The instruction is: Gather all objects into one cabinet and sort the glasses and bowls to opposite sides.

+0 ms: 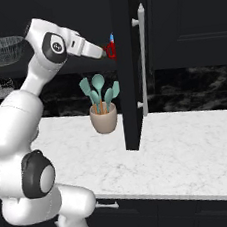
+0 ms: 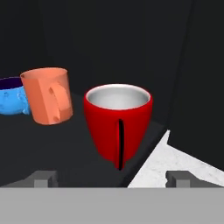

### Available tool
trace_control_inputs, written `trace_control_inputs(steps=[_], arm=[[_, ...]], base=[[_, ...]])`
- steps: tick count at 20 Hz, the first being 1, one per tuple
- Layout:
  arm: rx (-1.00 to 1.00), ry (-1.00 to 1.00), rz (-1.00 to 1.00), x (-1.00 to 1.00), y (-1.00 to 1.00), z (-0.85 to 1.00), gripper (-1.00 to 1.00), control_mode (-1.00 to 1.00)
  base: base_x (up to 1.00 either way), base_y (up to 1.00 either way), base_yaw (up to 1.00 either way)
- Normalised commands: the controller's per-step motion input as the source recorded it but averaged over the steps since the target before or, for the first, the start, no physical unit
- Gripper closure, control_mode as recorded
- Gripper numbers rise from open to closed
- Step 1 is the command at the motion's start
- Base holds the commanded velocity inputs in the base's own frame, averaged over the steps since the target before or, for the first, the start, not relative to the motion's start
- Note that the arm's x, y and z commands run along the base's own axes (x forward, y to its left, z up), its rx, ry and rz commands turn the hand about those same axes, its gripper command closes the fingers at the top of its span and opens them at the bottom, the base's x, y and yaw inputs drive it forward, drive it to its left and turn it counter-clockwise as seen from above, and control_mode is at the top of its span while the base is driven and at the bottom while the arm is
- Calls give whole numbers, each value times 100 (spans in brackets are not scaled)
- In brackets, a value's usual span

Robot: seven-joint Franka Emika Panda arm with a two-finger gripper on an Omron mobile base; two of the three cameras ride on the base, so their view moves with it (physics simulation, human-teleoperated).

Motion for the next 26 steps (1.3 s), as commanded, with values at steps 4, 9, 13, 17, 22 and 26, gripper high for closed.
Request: trace_control_inputs(steps=[4, 9, 13, 17, 22, 26], arm=[[0, 0, 4, -55, 47, 0, -100, -100], [0, 0, 16, -46, 47, 2, -100, -100], [0, 2, 27, -42, 49, 4, -100, -100], [0, 7, 30, -40, 54, 10, -100, -100], [0, 8, 34, -50, 40, 13, -100, -100], [0, 5, 35, -69, 29, 2, -100, -100]], base=[[0, 0, 0], [0, 0, 0], [0, 0, 0], [0, 0, 0], [0, 0, 0], [0, 0, 0]])
